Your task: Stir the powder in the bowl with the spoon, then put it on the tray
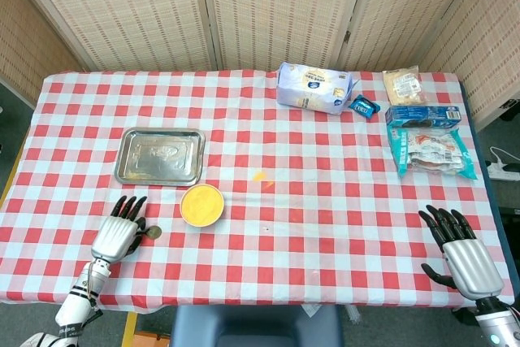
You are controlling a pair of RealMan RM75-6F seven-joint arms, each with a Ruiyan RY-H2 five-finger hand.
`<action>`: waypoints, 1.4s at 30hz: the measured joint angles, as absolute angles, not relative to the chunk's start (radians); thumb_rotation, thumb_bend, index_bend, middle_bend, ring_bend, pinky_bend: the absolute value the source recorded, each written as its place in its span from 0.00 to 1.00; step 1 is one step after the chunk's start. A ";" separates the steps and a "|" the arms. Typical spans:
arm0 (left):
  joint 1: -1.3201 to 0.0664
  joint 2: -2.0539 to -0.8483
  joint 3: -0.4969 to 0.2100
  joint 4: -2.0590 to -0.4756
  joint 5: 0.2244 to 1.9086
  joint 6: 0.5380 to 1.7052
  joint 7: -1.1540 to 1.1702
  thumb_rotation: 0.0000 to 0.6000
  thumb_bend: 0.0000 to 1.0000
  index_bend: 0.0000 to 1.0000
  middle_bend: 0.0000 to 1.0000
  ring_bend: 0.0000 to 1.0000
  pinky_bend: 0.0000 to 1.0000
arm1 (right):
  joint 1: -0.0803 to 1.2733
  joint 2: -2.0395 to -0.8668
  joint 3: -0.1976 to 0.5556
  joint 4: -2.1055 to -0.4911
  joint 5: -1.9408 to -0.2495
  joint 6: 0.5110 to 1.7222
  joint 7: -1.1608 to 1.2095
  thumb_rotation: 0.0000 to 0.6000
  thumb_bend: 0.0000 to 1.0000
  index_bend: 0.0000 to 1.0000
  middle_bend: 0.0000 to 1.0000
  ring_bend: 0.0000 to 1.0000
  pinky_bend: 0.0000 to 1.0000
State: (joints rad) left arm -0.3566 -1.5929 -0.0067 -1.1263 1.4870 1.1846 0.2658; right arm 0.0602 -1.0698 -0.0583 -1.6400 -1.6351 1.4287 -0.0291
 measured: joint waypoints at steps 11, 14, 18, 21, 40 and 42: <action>-0.360 -1.609 -0.002 -1.097 1.488 1.186 0.250 1.00 0.40 0.54 0.04 0.00 0.05 | 0.058 -1.068 -0.060 -1.643 -1.636 1.432 -0.032 1.00 0.15 0.00 0.00 0.00 0.00; -0.360 -1.610 -0.001 -1.095 1.486 1.185 0.245 1.00 0.40 0.56 0.05 0.00 0.05 | 0.058 -1.068 -0.061 -1.643 -1.635 1.431 -0.033 1.00 0.15 0.00 0.00 0.00 0.00; -0.360 -1.611 0.000 -1.091 1.486 1.186 0.239 1.00 0.40 0.57 0.05 0.00 0.05 | 0.058 -1.068 -0.061 -1.645 -1.635 1.429 -0.037 1.00 0.15 0.00 0.00 0.00 0.00; -0.361 -1.610 0.002 -1.091 1.488 1.186 0.235 1.00 0.40 0.58 0.05 0.00 0.05 | 0.057 -1.068 -0.062 -1.647 -1.635 1.429 -0.039 1.00 0.15 0.00 0.00 0.00 0.00; -0.354 -1.540 -0.013 -1.200 1.517 1.274 0.243 1.00 0.40 0.60 0.07 0.00 0.05 | 0.053 -1.061 -0.067 -1.648 -1.646 1.439 -0.028 1.00 0.15 0.00 0.00 0.00 0.00; -0.356 -1.524 -0.022 -1.233 1.518 1.283 0.254 1.00 0.40 0.60 0.07 0.00 0.05 | 0.054 -1.059 -0.067 -1.648 -1.647 1.438 -0.024 1.00 0.15 0.00 0.00 0.00 0.00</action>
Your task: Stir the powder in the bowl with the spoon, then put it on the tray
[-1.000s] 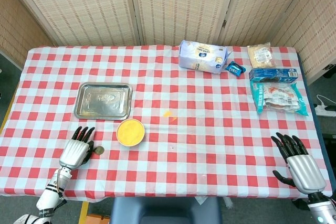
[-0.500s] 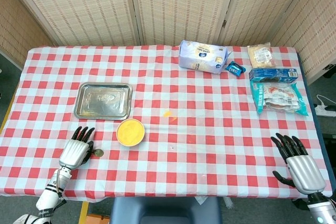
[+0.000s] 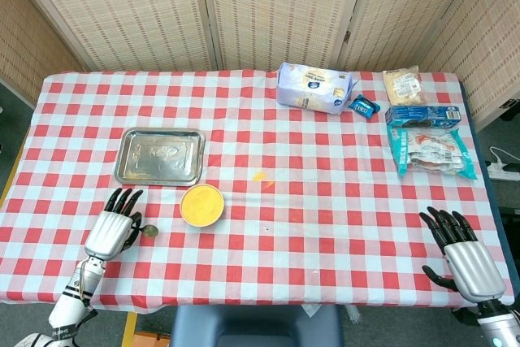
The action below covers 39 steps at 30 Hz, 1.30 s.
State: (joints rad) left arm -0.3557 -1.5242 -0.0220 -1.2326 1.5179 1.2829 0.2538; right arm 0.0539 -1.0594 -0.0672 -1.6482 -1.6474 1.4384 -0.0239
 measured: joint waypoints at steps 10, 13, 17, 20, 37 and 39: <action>-0.410 -1.464 -0.092 -1.443 1.506 1.283 0.410 1.00 0.40 0.60 0.07 0.00 0.05 | 0.057 -1.050 -0.067 -1.646 -1.650 1.438 0.003 1.00 0.15 0.00 0.00 0.00 0.00; -0.438 -1.470 -0.105 -1.475 1.494 1.250 0.470 1.00 0.40 0.60 0.07 0.00 0.05 | 0.060 -1.047 -0.068 -1.645 -1.650 1.432 0.011 1.00 0.15 0.00 0.00 0.00 0.00; -0.484 -1.512 -0.129 -1.486 1.459 1.199 0.540 1.00 0.40 0.60 0.07 0.00 0.05 | 0.059 -1.043 -0.067 -1.645 -1.646 1.433 0.015 1.00 0.15 0.00 0.00 0.00 0.00; -0.515 -1.553 -0.147 -1.479 1.428 1.170 0.575 1.00 0.40 0.60 0.08 0.00 0.05 | 0.060 -1.041 -0.067 -1.645 -1.642 1.430 0.020 1.00 0.15 0.00 0.00 0.00 0.00; -0.595 -1.715 -0.174 -1.296 1.347 1.140 0.659 1.00 0.40 0.38 0.07 0.00 0.05 | 0.060 -1.032 -0.058 -1.646 -1.619 1.426 0.030 1.00 0.15 0.00 0.00 0.00 0.00; -0.597 -1.718 -0.172 -1.289 1.344 1.142 0.652 1.00 0.40 0.37 0.07 0.00 0.05 | 0.060 -1.032 -0.056 -1.645 -1.619 1.428 0.031 1.00 0.15 0.00 0.00 0.00 0.00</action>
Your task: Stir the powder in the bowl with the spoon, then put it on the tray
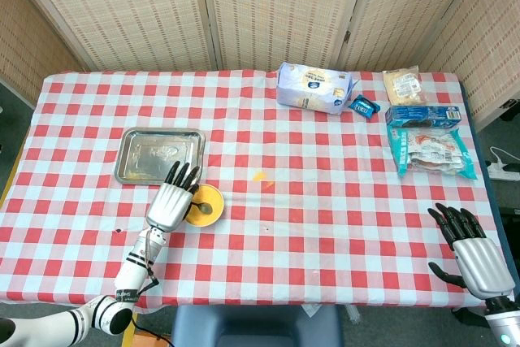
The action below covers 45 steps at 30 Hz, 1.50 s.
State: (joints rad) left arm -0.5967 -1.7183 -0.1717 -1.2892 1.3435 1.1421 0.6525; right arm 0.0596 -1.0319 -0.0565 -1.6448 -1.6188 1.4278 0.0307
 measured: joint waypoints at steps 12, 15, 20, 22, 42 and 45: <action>-0.561 -1.660 -0.135 -1.334 1.393 1.231 0.612 1.00 0.40 0.42 0.09 0.00 0.05 | 0.060 -1.033 -0.061 -1.649 -1.626 1.424 0.020 1.00 0.15 0.00 0.00 0.00 0.00; -0.549 -1.648 -0.126 -1.333 1.407 1.247 0.594 1.00 0.40 0.46 0.11 0.00 0.05 | 0.060 -1.033 -0.062 -1.650 -1.627 1.424 0.020 1.00 0.15 0.00 0.00 0.00 0.00; -0.528 -1.648 -0.112 -1.267 1.418 1.273 0.523 1.00 0.40 0.50 0.14 0.00 0.05 | 0.058 -1.034 -0.065 -1.656 -1.639 1.430 0.012 1.00 0.15 0.00 0.00 0.00 0.00; -0.523 -1.662 -0.106 -1.203 1.433 1.289 0.485 1.00 0.40 0.50 0.15 0.00 0.05 | 0.057 -1.036 -0.066 -1.658 -1.641 1.431 0.006 1.00 0.15 0.00 0.00 0.00 0.00; -0.517 -1.869 -0.080 -0.759 1.533 1.396 0.282 1.00 0.40 0.47 0.15 0.00 0.05 | 0.058 -1.041 -0.067 -1.660 -1.635 1.422 -0.009 1.00 0.15 0.00 0.00 0.00 0.00; -0.520 -1.882 -0.080 -0.732 1.536 1.398 0.270 1.00 0.40 0.48 0.16 0.00 0.05 | 0.058 -1.041 -0.067 -1.660 -1.635 1.422 -0.010 1.00 0.15 0.00 0.00 0.00 0.00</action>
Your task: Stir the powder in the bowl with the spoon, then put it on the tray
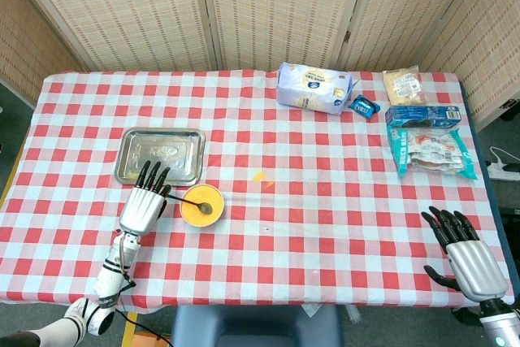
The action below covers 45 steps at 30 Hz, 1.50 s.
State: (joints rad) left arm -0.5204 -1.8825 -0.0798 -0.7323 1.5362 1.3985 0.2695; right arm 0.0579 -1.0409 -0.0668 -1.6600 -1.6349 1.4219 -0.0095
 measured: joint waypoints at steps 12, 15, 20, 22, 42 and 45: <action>-0.534 -1.916 -0.082 -0.659 1.542 1.395 0.229 1.00 0.40 0.54 0.17 0.00 0.05 | 0.057 -1.042 -0.065 -1.660 -1.628 1.419 -0.014 1.00 0.15 0.00 0.00 0.00 0.00; -0.535 -1.921 -0.081 -0.649 1.541 1.391 0.224 1.00 0.40 0.55 0.18 0.00 0.05 | 0.058 -1.042 -0.064 -1.660 -1.625 1.418 -0.016 1.00 0.15 0.00 0.00 0.00 0.00; -0.538 -1.926 -0.082 -0.637 1.538 1.383 0.217 1.00 0.40 0.55 0.18 0.00 0.05 | 0.058 -1.042 -0.063 -1.661 -1.622 1.415 -0.017 1.00 0.15 0.00 0.00 0.00 0.00; -0.540 -1.927 -0.083 -0.634 1.538 1.384 0.215 1.00 0.40 0.55 0.18 0.00 0.05 | 0.059 -1.042 -0.063 -1.661 -1.621 1.414 -0.019 1.00 0.15 0.00 0.00 0.00 0.00; -0.538 -1.909 -0.077 -0.657 1.543 1.391 0.212 1.00 0.40 0.65 0.19 0.00 0.05 | 0.059 -1.044 -0.062 -1.662 -1.617 1.412 -0.024 1.00 0.15 0.00 0.00 0.00 0.00; -0.537 -1.896 -0.074 -0.676 1.545 1.392 0.223 1.00 0.44 0.66 0.19 0.00 0.05 | 0.059 -1.044 -0.062 -1.662 -1.619 1.413 -0.023 1.00 0.15 0.00 0.00 0.00 0.00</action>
